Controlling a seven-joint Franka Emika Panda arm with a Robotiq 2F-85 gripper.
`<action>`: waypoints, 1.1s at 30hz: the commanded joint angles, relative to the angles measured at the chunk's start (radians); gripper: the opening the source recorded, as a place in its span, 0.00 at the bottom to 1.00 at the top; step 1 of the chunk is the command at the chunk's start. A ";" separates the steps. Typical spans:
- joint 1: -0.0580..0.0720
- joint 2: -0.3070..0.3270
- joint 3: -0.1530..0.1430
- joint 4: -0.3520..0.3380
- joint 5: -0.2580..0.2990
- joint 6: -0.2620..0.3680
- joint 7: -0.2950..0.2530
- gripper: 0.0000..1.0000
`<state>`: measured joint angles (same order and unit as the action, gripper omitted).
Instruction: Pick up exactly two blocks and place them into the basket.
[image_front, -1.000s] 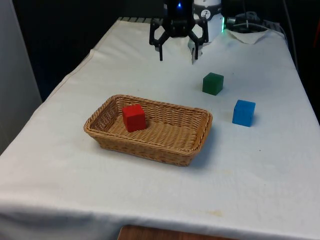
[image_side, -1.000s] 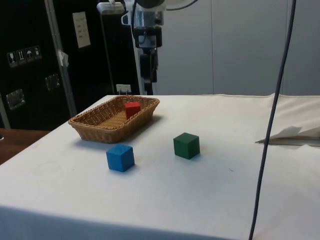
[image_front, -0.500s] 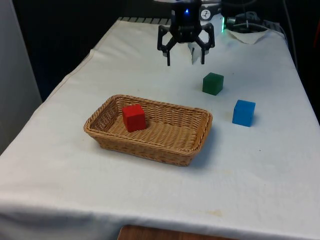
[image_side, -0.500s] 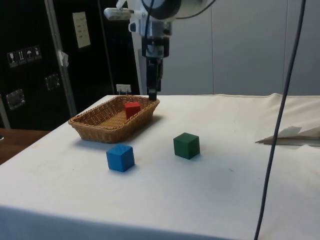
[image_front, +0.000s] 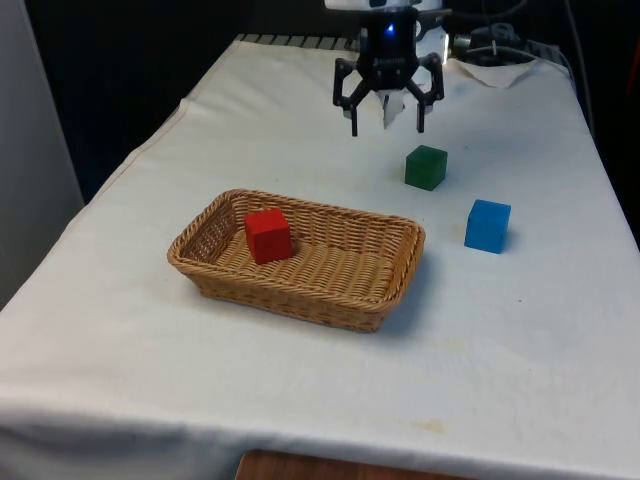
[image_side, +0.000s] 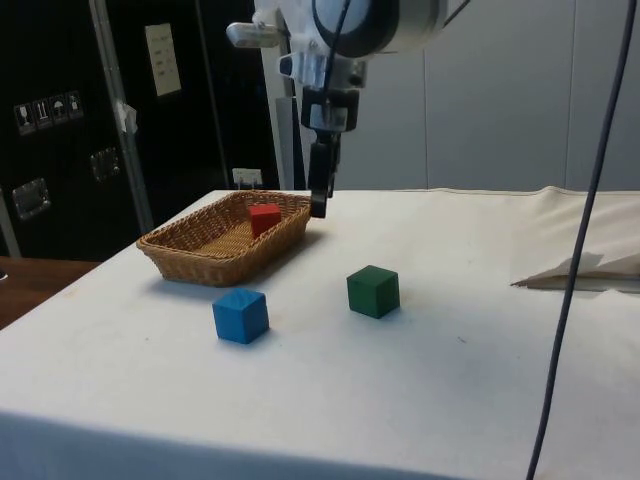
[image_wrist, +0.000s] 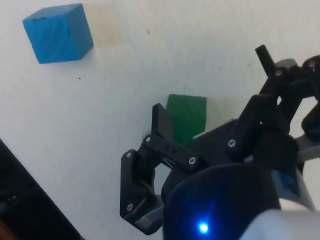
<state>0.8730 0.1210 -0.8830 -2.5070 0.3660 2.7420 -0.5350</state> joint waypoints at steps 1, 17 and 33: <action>0.006 -0.007 -0.003 -0.014 -0.006 0.020 0.012 1.00; -0.011 -0.096 0.025 -0.088 -0.025 0.053 0.041 1.00; -0.031 -0.118 0.038 -0.142 -0.041 0.055 0.045 1.00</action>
<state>0.8420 -0.0100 -0.8440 -2.6390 0.3440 2.7760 -0.5080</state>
